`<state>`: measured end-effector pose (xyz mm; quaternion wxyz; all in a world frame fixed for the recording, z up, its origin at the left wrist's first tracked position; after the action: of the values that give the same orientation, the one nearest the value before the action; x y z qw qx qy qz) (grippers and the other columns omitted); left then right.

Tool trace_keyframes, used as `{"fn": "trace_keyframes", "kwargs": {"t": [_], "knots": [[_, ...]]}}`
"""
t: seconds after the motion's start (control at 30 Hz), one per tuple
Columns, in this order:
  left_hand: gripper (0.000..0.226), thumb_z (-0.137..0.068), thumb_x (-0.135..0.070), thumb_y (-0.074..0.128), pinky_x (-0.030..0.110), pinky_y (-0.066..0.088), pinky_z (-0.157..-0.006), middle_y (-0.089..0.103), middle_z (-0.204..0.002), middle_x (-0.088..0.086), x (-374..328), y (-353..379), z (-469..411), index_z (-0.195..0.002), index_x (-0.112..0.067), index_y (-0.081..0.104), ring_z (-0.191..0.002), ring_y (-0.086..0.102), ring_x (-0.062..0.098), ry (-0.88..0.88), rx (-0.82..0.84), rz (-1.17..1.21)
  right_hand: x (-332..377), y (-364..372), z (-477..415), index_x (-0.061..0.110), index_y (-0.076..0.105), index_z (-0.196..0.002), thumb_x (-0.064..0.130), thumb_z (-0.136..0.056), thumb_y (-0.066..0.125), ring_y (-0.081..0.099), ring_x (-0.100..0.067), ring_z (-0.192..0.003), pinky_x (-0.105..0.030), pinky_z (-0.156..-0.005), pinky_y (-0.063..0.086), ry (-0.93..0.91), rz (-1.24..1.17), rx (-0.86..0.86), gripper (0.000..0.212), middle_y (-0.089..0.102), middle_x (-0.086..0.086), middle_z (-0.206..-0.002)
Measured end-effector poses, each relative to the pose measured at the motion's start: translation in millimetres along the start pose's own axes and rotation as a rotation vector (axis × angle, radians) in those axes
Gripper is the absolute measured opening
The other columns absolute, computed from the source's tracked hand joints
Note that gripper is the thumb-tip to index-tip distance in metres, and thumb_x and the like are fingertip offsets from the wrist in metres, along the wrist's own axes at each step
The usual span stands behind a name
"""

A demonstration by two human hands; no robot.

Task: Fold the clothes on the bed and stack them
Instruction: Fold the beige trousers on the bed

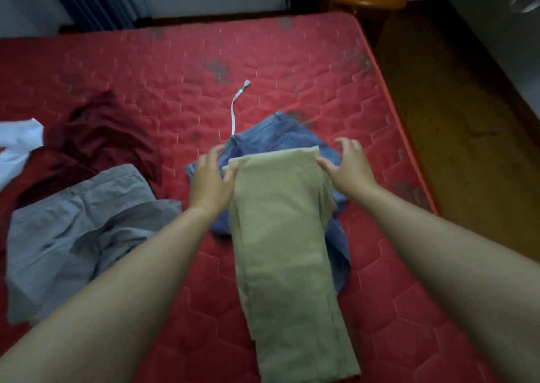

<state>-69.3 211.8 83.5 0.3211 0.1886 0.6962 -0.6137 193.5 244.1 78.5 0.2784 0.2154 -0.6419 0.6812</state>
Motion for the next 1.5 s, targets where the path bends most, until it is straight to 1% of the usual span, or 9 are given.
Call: {"fn": "trace_keyframes", "kwargs": {"t": [0.2,0.33,0.53,0.67,0.77,0.9,1.1,1.33,1.5], "knots": [[0.041,-0.087,-0.023,0.061,0.037,0.042,-0.094,0.056,-0.118,0.019,120.9,107.5,103.0,-0.124,-0.005,0.053,-0.11,0.053,0.032,-0.272,0.308,-0.059,-110.3,119.2,84.0,-0.001,0.056,-0.115,0.021,-0.081,0.07,0.053,-0.032,-0.104,-0.034,-0.092,0.04,0.15,-0.014,0.185,0.042,0.054,-0.019,-0.11],[0.042,-0.086,-0.017,0.062,0.034,0.039,-0.095,0.053,-0.118,0.018,147.4,141.3,142.5,-0.125,-0.006,0.051,-0.111,0.05,0.03,-0.345,0.377,-0.025,-140.2,150.4,120.5,0.004,0.05,-0.125,0.022,-0.082,0.069,0.044,-0.024,-0.114,-0.028,-0.096,0.034,0.196,-0.006,0.16,0.05,0.048,-0.014,-0.121],[0.059,-0.089,-0.024,0.058,0.039,0.041,-0.099,0.057,-0.126,0.011,157.8,164.0,137.4,-0.141,-0.009,0.034,-0.116,0.054,0.028,-0.41,0.318,0.079,-150.2,155.2,129.5,0.011,0.038,-0.136,0.025,-0.083,0.067,0.055,-0.021,-0.098,-0.031,-0.083,0.042,0.314,-0.13,-0.036,0.062,0.056,-0.008,-0.111],[0.065,-0.09,-0.022,0.059,0.029,0.042,-0.095,0.055,-0.127,0.01,151.5,168.3,136.3,-0.144,-0.011,0.026,-0.112,0.056,0.021,-0.416,0.361,0.151,-143.9,154.4,139.1,0.012,0.043,-0.128,0.026,-0.086,0.063,0.06,-0.022,-0.096,-0.029,-0.077,0.044,0.351,-0.147,-0.054,0.048,0.062,-0.006,-0.111],[0.058,-0.088,-0.014,0.061,0.021,0.041,-0.091,0.058,-0.123,0.007,137.9,148.7,139.3,-0.139,-0.013,0.035,-0.106,0.056,0.014,-0.343,0.196,0.242,-128.0,149.3,148.3,0.011,0.049,-0.123,0.021,-0.088,0.06,0.059,-0.024,-0.101,-0.034,-0.081,0.046,0.303,-0.132,-0.078,0.038,0.063,-0.007,-0.114],[0.044,-0.088,-0.011,0.06,0.017,0.043,-0.087,0.059,-0.115,0.0,126.2,118.5,112.9,-0.128,-0.018,0.046,-0.104,0.058,0.014,-0.212,-0.037,0.325,-100.1,142.4,129.9,0.01,0.054,-0.115,0.013,-0.086,0.061,0.056,-0.013,-0.093,-0.015,-0.074,0.036,0.18,-0.212,-0.17,0.031,0.061,0.001,-0.105],[0.056,-0.085,-0.015,0.063,0.011,0.032,-0.073,0.059,-0.125,0.009,143.1,139.8,101.9,-0.134,-0.01,0.038,-0.11,0.057,0.023,-0.307,0.272,0.132,-106.0,148.5,88.4,0.008,0.05,-0.114,0.015,-0.085,0.061,0.059,-0.028,-0.095,-0.037,-0.082,0.046,0.27,-0.201,-0.017,0.032,0.061,-0.007,-0.102],[0.052,-0.091,-0.026,0.055,0.028,0.037,-0.092,0.055,-0.13,0.008,146.4,162.1,15.7,-0.137,-0.012,0.034,-0.118,0.051,0.025,-0.316,0.29,0.065,-102.5,161.9,-8.7,0.003,0.04,-0.13,0.023,-0.083,0.062,0.048,-0.033,-0.114,-0.037,-0.094,0.038,0.192,-0.005,0.102,0.055,0.05,-0.017,-0.126],[0.05,-0.091,-0.024,0.055,0.03,0.038,-0.092,0.054,-0.13,0.008,150.1,180.7,-33.5,-0.135,-0.013,0.035,-0.117,0.052,0.027,-0.375,0.239,0.082,-113.1,172.3,-44.3,0.008,0.045,-0.123,0.026,-0.08,0.067,0.055,-0.029,-0.108,-0.034,-0.087,0.041,0.241,0.005,0.012,0.052,0.06,-0.01,-0.114]]}}
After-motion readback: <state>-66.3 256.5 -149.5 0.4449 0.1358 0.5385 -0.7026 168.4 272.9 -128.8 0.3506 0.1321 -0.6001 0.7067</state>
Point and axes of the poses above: each hand's wrist, its own z-axis away from the middle knuckle, its own y-axis out of the palm, x = y × z, the point moved 4 cm from there along -z, towards the middle knuckle
